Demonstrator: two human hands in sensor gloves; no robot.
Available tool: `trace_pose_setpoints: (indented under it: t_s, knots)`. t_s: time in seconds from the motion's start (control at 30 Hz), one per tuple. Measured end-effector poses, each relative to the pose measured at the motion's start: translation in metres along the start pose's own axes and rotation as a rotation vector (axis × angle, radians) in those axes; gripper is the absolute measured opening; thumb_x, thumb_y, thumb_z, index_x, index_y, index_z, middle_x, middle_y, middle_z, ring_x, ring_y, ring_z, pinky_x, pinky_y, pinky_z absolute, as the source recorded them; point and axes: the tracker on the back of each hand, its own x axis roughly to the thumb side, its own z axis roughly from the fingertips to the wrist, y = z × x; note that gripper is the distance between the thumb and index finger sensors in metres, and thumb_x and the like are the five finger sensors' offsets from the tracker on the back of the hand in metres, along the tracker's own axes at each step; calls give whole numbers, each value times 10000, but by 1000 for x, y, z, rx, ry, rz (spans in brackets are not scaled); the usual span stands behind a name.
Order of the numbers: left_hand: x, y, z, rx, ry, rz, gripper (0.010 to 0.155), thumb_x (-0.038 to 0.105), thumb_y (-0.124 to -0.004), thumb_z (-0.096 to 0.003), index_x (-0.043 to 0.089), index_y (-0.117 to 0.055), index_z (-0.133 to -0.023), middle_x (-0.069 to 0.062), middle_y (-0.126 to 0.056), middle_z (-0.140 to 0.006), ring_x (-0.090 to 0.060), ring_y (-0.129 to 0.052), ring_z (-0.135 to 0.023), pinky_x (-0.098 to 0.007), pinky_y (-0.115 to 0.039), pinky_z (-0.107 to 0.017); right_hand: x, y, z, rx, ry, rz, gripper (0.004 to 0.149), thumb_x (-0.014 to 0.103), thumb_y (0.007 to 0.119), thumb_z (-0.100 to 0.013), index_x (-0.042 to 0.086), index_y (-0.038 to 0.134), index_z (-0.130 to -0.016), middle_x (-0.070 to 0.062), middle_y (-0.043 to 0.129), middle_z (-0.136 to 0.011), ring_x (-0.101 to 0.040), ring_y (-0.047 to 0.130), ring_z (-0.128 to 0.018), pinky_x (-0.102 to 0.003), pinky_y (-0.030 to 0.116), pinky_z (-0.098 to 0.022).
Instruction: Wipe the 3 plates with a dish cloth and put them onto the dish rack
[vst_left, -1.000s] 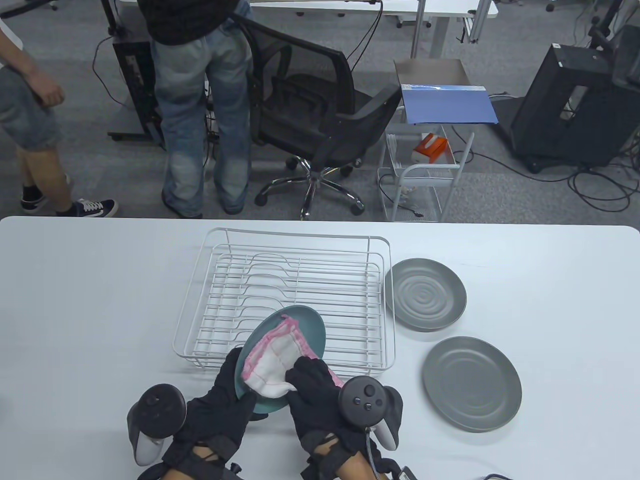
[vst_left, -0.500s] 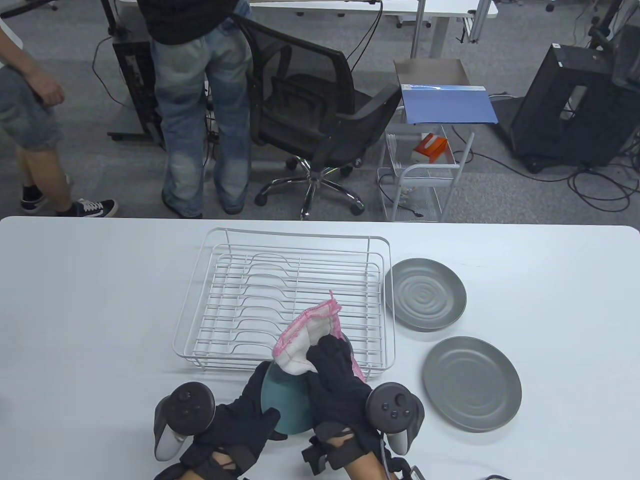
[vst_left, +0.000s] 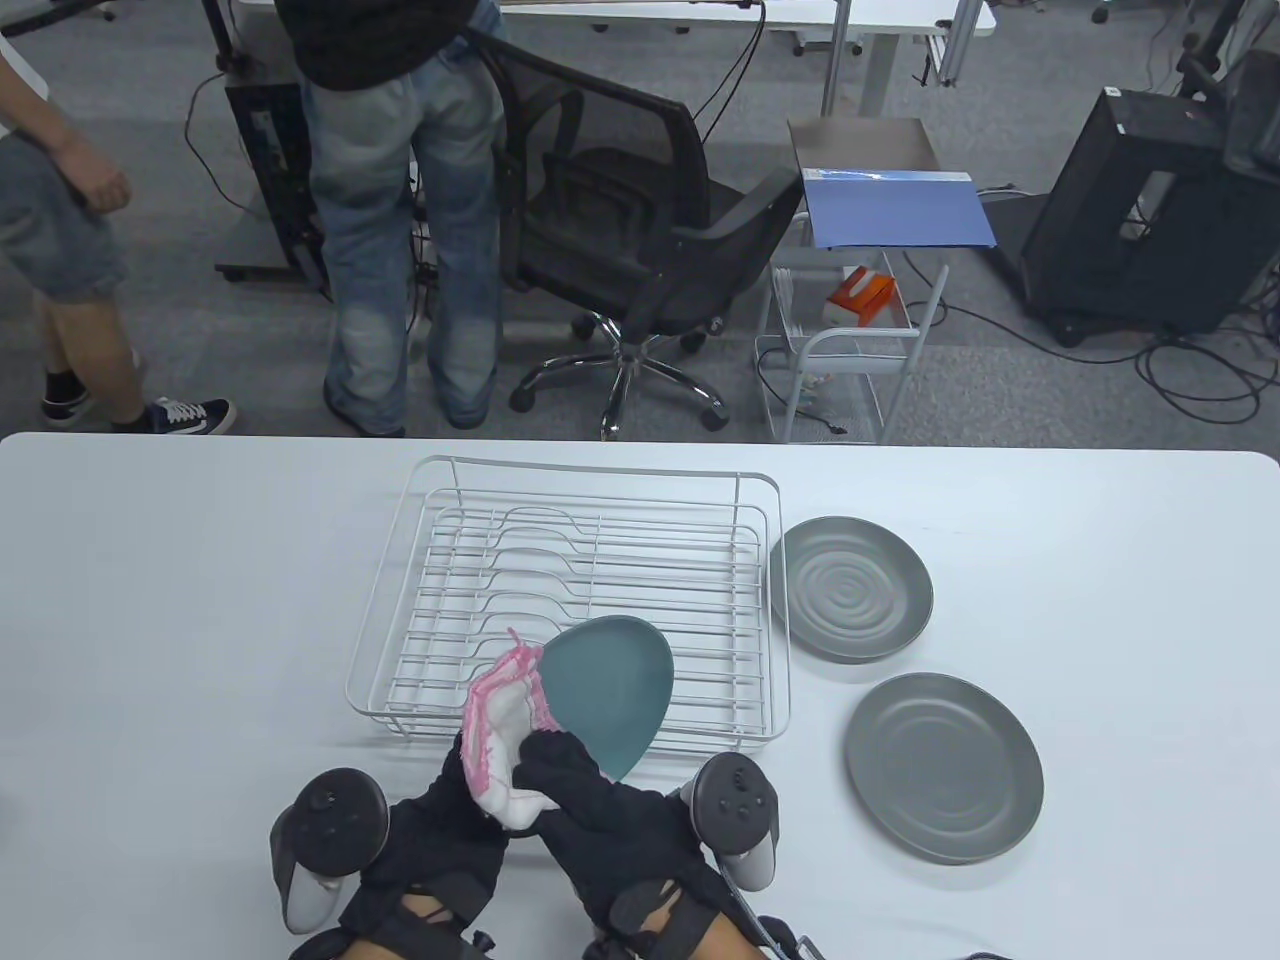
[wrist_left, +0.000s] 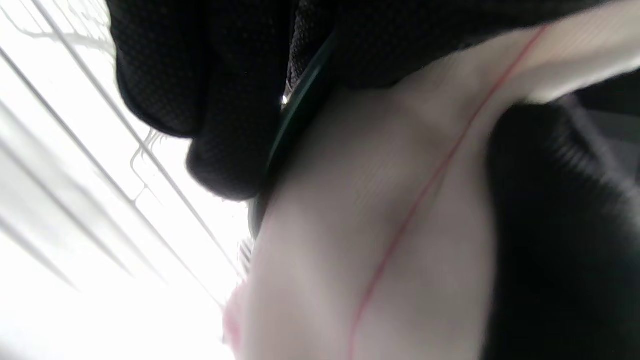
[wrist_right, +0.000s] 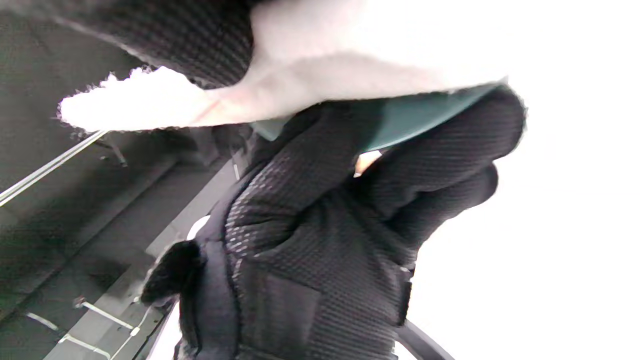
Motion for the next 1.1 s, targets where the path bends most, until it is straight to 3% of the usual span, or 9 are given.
trace_pose_setpoints:
  t_s: [0.27, 0.5, 0.67, 0.8, 1.0, 1.1]
  knots:
    - [5, 8, 3, 54, -29, -30, 703, 274, -762, -562, 354, -308, -1093, -82, -682, -1114, -392, -1107, -625, -541, -832, -542, -6, -13, 1, -21, 137, 316, 511, 361, 745, -492, 57, 725, -901, -145, 535, -996, -370, 410, -899, -576, 441, -641]
    - [5, -4, -1, -45, -23, -41, 711, 274, -774, -556, 293, -308, -1093, -136, -692, -1091, -388, -1127, -576, -536, -849, -514, -6, -31, 8, -241, 197, 532, 506, 363, 752, -484, 61, 734, -890, -138, 529, -986, -361, 401, -884, -574, 433, -635]
    - [5, -14, -3, -112, -3, -29, 715, 275, -773, -556, 267, -300, -1092, -157, -692, -1082, -380, -1136, -559, -528, -858, -506, -8, -41, 13, -371, 206, 443, 510, 357, 755, -480, 57, 720, -890, -140, 506, -987, -364, 372, -877, -573, 429, -626]
    - [3, -23, -4, -175, 13, 21, 717, 275, -766, -559, 249, -287, -1092, -162, -691, -1079, -364, -1142, -554, -518, -863, -506, 0, -45, 15, -447, 108, 419, 513, 355, 757, -474, 66, 710, -895, -124, 481, -993, -348, 339, -882, -568, 391, -619]
    - [0, -31, -6, -255, 36, 79, 713, 268, -756, -561, 248, -284, -1095, -142, -707, -1077, -337, -1146, -550, -503, -867, -508, 22, -42, 11, -318, -43, 303, 512, 359, 759, -477, 79, 714, -904, -111, 484, -1001, -341, 342, -895, -560, 384, -634]
    - [-3, -29, -6, -225, 52, 46, 690, 265, -752, -561, 276, -320, -1098, -106, -734, -1076, -335, -1148, -548, -504, -868, -506, 31, -42, 12, -256, -71, 208, 515, 358, 756, -483, 71, 717, -909, -132, 503, -1006, -366, 368, -904, -570, 399, -637]
